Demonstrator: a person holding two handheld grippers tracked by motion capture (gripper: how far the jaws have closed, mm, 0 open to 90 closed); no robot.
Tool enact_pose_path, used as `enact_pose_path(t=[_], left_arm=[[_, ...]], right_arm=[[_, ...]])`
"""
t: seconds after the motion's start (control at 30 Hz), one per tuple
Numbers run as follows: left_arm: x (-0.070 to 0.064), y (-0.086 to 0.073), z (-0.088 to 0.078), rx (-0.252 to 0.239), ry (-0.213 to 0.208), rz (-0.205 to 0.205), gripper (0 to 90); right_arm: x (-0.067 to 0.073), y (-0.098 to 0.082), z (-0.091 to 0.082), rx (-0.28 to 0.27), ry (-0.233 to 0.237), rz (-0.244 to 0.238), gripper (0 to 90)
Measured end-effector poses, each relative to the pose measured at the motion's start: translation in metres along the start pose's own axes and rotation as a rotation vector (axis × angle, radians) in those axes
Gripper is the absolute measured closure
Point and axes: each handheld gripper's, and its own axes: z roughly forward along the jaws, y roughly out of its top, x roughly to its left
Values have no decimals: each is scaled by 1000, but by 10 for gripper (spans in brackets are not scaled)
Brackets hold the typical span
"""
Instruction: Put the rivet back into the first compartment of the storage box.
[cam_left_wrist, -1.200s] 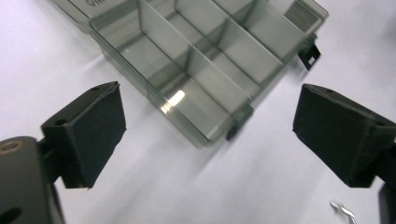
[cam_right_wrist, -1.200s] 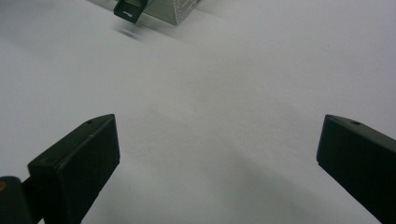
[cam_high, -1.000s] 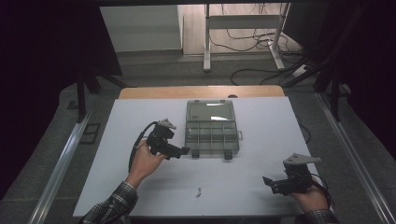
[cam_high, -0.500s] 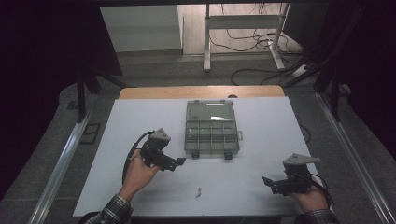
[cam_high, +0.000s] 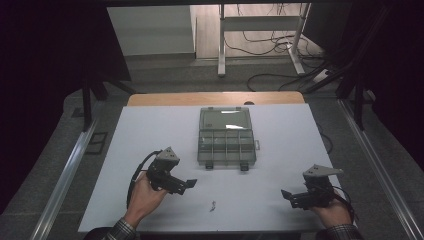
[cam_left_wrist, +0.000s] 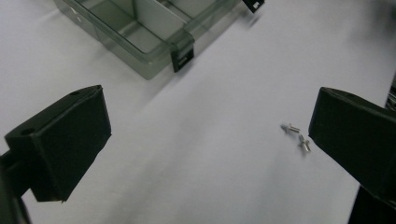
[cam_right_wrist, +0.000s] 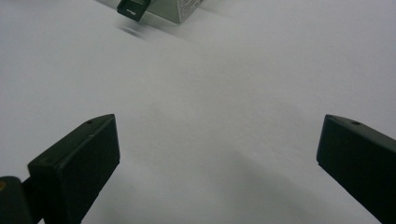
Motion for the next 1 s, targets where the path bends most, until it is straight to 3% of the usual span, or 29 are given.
enact_pose_path(t=[0.23,0.43,0.53,0.73,1.0], left_arm=[[-14,-9,0,23,-7,6,0],[-32,-12,8,106,28,39,20],[-37,-13,13,126,6,48,25],[-52,-13,29,186,8,98,76],[-60,-12,46,245,-89,124,380]], right_arm=[[1,0,0,1,1,-2,0],[1,0,0,5,1,-5,0],[1,0,1,7,2,-7,0],[2,0,1,14,2,-9,0],[2,0,2,28,3,-15,0]])
